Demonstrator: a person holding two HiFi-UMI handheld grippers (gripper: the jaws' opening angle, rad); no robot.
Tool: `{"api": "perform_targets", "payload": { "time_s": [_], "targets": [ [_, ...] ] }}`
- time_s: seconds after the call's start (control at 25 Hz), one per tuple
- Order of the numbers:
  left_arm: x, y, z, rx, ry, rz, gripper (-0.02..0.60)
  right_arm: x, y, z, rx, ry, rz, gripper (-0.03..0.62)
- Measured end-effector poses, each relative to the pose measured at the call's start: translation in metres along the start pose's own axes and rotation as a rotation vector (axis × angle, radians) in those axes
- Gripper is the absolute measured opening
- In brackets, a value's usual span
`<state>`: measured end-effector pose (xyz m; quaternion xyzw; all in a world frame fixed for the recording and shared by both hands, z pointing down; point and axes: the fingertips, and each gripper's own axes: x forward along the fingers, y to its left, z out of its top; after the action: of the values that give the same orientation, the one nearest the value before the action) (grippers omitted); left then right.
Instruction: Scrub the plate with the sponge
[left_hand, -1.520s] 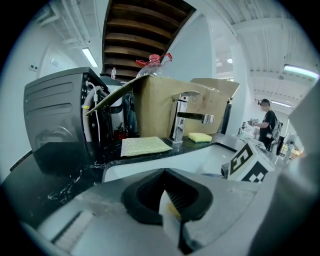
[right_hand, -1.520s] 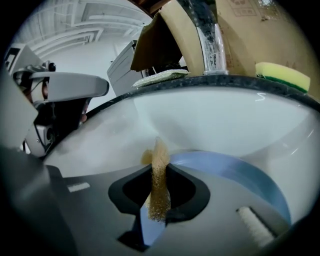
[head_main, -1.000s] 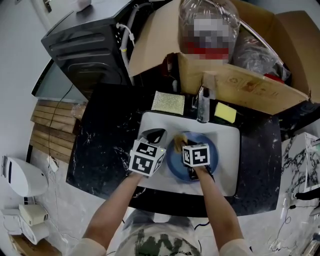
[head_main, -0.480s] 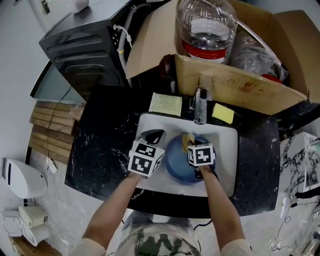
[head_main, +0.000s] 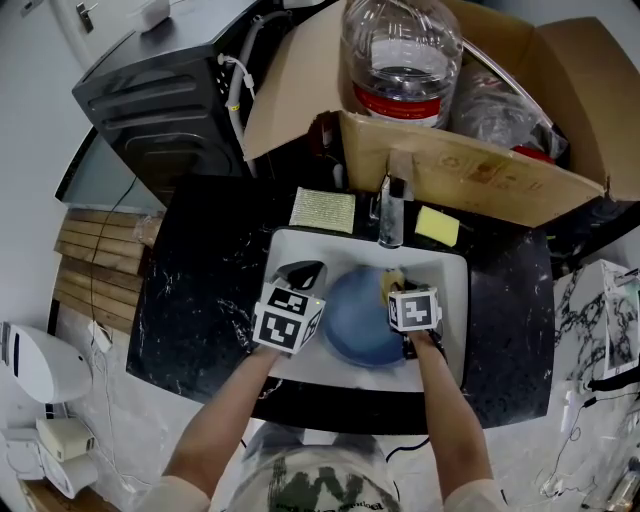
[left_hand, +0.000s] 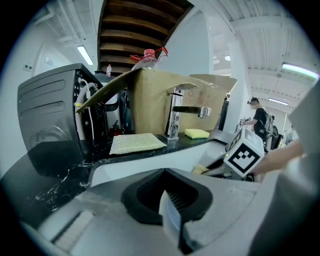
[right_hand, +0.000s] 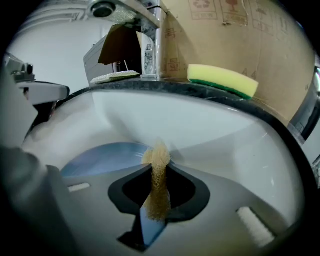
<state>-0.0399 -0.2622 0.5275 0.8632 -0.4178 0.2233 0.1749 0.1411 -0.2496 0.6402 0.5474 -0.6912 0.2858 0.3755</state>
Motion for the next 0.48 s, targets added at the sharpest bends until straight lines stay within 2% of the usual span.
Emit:
{"api": "perform_targets", "payload": {
  "time_s": [0.48],
  "targets": [
    [0.0, -0.005, -0.001, 0.006, 0.004, -0.005, 0.003, -0.013, -0.025, -0.006, -0.004, 0.008, -0.053, 0.072]
  ]
}}
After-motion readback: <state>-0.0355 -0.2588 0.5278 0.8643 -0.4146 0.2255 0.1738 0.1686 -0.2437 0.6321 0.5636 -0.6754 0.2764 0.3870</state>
